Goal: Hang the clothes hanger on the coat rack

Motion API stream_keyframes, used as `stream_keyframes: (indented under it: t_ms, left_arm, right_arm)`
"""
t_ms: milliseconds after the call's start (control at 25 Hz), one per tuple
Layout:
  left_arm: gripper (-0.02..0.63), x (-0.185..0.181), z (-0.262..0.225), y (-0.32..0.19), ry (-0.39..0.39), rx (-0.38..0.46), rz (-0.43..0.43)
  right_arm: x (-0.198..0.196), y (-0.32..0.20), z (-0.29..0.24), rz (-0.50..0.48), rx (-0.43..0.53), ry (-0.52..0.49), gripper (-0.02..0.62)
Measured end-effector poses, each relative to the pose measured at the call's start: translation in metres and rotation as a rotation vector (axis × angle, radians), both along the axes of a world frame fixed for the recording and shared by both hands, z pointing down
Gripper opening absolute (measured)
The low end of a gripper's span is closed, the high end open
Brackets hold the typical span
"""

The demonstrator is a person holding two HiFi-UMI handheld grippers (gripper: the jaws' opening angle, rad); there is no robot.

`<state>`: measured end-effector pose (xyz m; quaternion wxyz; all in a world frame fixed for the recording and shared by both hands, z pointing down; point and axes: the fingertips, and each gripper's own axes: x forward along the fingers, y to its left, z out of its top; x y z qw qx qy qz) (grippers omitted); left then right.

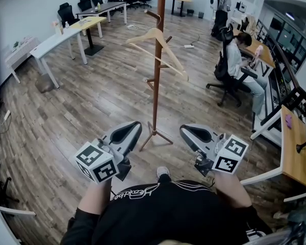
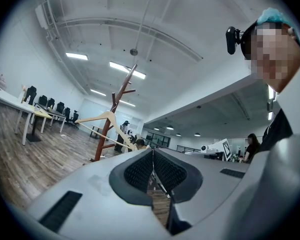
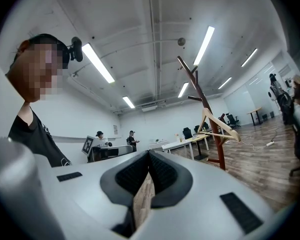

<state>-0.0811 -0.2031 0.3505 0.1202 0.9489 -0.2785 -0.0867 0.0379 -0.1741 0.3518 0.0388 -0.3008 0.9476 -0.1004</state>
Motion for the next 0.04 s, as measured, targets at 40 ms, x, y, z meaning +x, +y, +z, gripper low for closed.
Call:
stream_keyframes:
  t_ms: [40]
  left_arm:
    - [0.009,0.0003,0.0001,0.0003,0.000,0.000,0.000]
  right_arm:
    - [0.0002,0.0002,0.0003,0.000,0.000,0.000,0.040]
